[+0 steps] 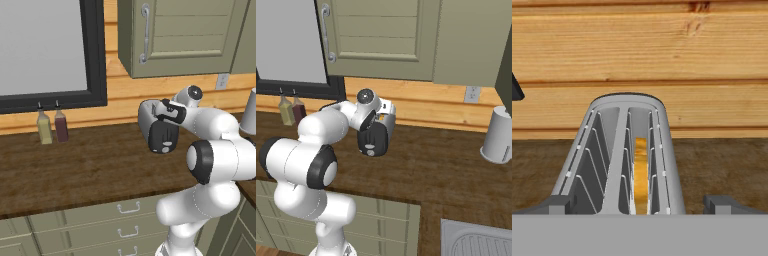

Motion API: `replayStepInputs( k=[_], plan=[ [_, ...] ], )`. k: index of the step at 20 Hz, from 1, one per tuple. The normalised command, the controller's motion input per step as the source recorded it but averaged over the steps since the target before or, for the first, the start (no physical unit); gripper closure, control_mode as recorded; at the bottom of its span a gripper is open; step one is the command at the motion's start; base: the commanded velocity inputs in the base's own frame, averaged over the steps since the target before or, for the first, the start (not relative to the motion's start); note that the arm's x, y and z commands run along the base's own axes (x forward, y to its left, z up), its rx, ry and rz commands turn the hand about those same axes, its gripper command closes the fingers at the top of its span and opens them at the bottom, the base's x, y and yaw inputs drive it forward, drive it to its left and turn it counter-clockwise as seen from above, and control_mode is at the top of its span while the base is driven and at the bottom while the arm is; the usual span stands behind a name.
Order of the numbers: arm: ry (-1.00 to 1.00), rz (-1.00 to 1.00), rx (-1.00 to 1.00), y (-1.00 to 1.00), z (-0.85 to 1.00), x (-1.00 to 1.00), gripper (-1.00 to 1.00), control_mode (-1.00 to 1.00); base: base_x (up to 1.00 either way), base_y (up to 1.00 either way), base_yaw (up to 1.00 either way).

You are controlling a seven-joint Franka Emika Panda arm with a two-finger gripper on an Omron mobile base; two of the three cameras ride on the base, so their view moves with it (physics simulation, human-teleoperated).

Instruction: Start the toaster. Once the lever pops up, take the bread to the plate on the dining counter.

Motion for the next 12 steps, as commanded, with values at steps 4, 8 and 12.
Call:
replayStepInputs(
  k=[4, 8, 12],
  plan=[
    [0.0, 0.0, 0.0, 0.0, 0.0, 0.0, -1.0, -1.0, 0.0, 0.0, 0.0],
    [0.0, 0.0, 0.0, 0.0, 0.0, 0.0, -1.0, -1.0, 0.0, 0.0, 0.0],
    [0.0, 0.0, 0.0, 0.0, 0.0, 0.0, -1.0, -1.0, 0.0, 0.0, 0.0]
  ],
)
